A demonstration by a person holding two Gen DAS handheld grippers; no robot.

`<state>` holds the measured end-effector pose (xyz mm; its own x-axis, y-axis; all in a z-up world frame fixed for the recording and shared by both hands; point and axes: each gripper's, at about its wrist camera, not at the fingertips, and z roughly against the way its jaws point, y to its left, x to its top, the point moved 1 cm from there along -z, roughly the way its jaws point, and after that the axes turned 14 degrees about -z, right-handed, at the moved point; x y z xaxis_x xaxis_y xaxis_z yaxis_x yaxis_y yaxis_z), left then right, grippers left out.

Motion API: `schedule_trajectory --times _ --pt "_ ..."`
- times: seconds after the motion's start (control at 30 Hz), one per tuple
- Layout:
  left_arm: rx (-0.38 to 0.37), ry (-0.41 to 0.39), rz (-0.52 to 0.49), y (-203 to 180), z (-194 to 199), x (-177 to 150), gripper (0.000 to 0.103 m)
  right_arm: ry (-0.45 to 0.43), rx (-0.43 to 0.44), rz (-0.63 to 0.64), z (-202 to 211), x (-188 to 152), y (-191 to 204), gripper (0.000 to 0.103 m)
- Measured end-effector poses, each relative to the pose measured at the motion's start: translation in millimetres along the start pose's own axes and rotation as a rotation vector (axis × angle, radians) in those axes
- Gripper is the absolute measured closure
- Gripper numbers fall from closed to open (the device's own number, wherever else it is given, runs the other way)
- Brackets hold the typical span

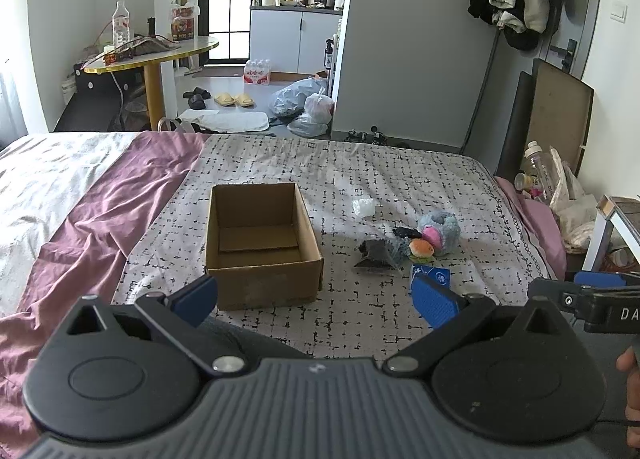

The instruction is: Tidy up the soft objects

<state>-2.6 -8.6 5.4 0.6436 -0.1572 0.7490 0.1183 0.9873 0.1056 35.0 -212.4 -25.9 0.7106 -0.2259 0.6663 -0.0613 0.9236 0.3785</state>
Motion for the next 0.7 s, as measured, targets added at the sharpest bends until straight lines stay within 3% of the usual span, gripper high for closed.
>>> schedule_trajectory --times 0.7 --pt "0.008 -0.016 0.008 0.6 7.8 3.8 0.0 0.008 -0.008 0.015 1.4 -3.6 0.8 0.0"
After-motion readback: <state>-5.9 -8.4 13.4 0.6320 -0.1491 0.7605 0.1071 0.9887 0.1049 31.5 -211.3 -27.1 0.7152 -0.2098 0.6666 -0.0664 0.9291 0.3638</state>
